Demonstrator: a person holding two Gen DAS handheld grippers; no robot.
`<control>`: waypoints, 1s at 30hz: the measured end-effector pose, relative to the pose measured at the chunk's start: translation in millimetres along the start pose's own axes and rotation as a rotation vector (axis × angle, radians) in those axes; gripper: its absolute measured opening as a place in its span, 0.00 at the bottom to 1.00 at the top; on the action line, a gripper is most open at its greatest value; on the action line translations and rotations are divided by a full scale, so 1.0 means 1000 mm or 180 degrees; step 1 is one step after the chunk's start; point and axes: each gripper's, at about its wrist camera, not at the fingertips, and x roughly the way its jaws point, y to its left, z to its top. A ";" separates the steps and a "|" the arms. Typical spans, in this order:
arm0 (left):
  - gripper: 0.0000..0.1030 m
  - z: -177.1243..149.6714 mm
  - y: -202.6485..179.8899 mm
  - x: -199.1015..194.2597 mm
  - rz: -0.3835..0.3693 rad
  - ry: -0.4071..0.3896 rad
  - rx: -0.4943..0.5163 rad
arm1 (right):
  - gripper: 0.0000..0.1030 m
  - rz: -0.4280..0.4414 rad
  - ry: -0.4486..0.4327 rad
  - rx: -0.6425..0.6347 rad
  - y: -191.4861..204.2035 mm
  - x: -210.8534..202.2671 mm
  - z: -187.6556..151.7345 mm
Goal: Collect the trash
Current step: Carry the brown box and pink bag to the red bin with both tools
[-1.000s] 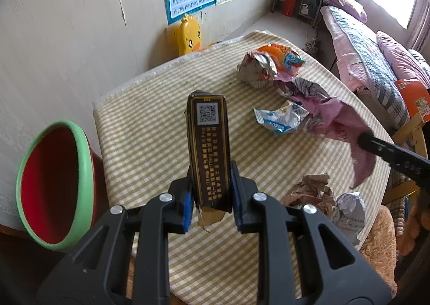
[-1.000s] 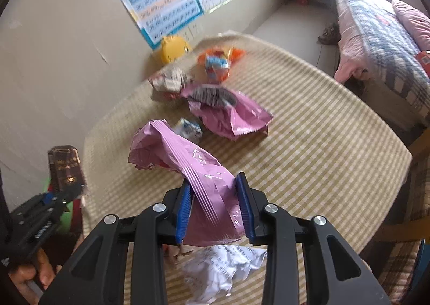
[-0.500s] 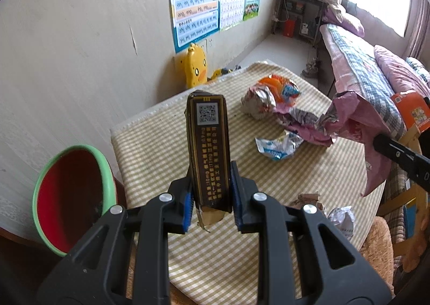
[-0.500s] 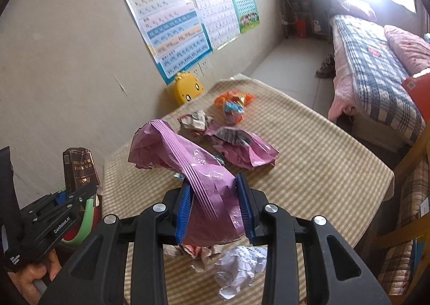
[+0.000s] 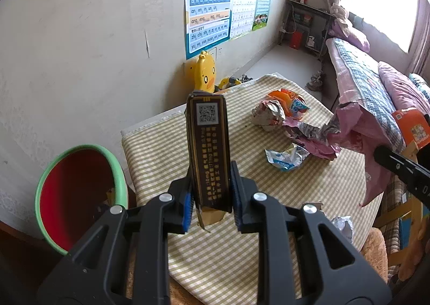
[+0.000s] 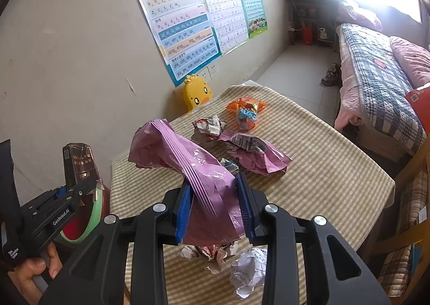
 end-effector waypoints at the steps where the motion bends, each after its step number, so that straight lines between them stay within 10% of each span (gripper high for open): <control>1: 0.22 0.000 0.001 0.001 -0.0002 0.0000 -0.0010 | 0.30 0.0002 0.0006 -0.0006 0.001 0.001 0.000; 30: 0.22 -0.007 0.058 0.014 0.0066 0.0076 -0.0394 | 0.30 0.0136 0.0282 -0.0371 0.057 0.037 0.000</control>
